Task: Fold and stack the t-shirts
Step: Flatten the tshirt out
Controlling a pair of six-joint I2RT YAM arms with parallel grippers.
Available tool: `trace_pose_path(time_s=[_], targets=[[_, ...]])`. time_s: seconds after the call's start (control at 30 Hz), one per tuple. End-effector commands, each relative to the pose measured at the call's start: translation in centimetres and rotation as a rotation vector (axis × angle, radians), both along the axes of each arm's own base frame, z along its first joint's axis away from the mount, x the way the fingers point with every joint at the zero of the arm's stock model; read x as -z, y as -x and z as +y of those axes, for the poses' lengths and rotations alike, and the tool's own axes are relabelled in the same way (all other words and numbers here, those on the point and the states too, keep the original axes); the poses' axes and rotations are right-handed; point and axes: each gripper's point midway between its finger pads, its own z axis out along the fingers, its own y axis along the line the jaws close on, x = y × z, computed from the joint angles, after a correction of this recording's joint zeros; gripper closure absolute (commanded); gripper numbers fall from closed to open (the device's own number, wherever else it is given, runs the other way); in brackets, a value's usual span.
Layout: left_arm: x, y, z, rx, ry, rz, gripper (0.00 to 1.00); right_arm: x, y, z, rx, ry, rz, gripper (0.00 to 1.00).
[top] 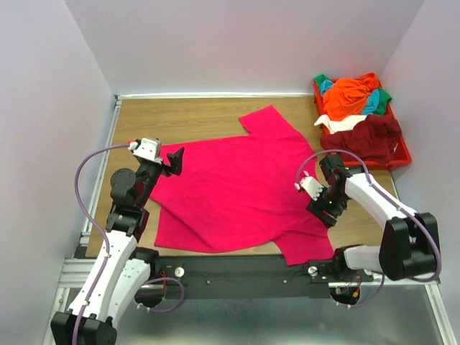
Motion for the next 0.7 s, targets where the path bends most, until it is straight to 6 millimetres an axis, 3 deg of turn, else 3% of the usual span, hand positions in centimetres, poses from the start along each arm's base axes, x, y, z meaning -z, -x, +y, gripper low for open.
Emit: trace_pose_path(time_s=[0.0,0.07,0.1,0.17,0.23,0.27,0.3,0.33,0.37,0.4,0.43,0.47,0.5,0.53,0.57,0.63,0.67], targets=[[-1.3,0.5,-0.4,0.024,0.011,-0.032,0.12,-2.8,-0.1,-0.1,-0.030,-0.004,-0.029,0.17],[-1.5,0.6,-0.3,0.017,0.015,-0.037,0.12,-3.9,-2.0,1.1,-0.001,-0.057,-0.075,0.13],[-1.5,0.6,-0.3,0.017,0.016,-0.036,0.12,-5.4,-4.2,2.4,0.011,-0.114,-0.130,0.13],[-1.4,0.4,-0.1,0.008,0.018,-0.031,0.12,-5.6,-7.4,4.1,0.063,-0.179,-0.143,0.12],[-1.3,0.4,0.0,0.000,0.018,-0.025,0.12,-7.7,-12.1,6.9,0.119,-0.304,-0.223,0.12],[-1.3,0.4,0.0,-0.001,0.019,-0.026,0.12,-7.6,-13.7,7.7,0.140,-0.337,-0.228,0.12],[-1.3,0.4,0.1,-0.005,0.015,-0.023,0.12,-6.1,-15.2,8.9,0.175,-0.377,-0.179,0.12],[-1.2,0.3,0.2,-0.016,0.014,-0.021,0.12,-7.7,-19.1,10.1,0.190,-0.427,-0.261,0.12],[-1.3,0.4,0.4,-0.022,0.013,-0.024,0.12,-7.6,-20.7,10.7,0.249,-0.452,-0.261,0.12],[-1.2,0.4,0.5,-0.027,0.012,-0.023,0.12,-5.7,-23.1,11.4,0.283,-0.464,-0.245,0.12],[-1.2,0.3,0.6,-0.038,0.012,-0.023,0.12,-5.2,-24.6,11.7,0.319,-0.473,-0.244,0.12],[-1.2,0.3,0.8,-0.044,0.009,-0.026,0.12,-7.3,-27.8,12.5,0.356,-0.508,-0.308,0.12],[-1.2,0.3,0.9,-0.049,0.009,-0.028,0.12,-6.5,-29.4,12.6,0.393,-0.505,-0.310,0.12],[-1.0,0.2,1.0,-0.057,0.006,-0.023,0.12,-4.0,-31.1,12.7,0.431,-0.492,-0.286,0.13],[-0.9,0.1,1.0,-0.059,0.001,-0.021,0.12,-5.5,-34.0,13.2,0.465,-0.525,-0.343,0.13],[-0.6,-0.2,1.1,-0.066,-0.004,-0.010,0.12,-4.6,-38.1,13.0,0.533,-0.512,-0.398,0.13],[-0.5,-0.3,1.1,-0.070,-0.006,-0.005,0.12,-2.3,-38.1,12.7,0.557,-0.484,-0.366,0.15]])
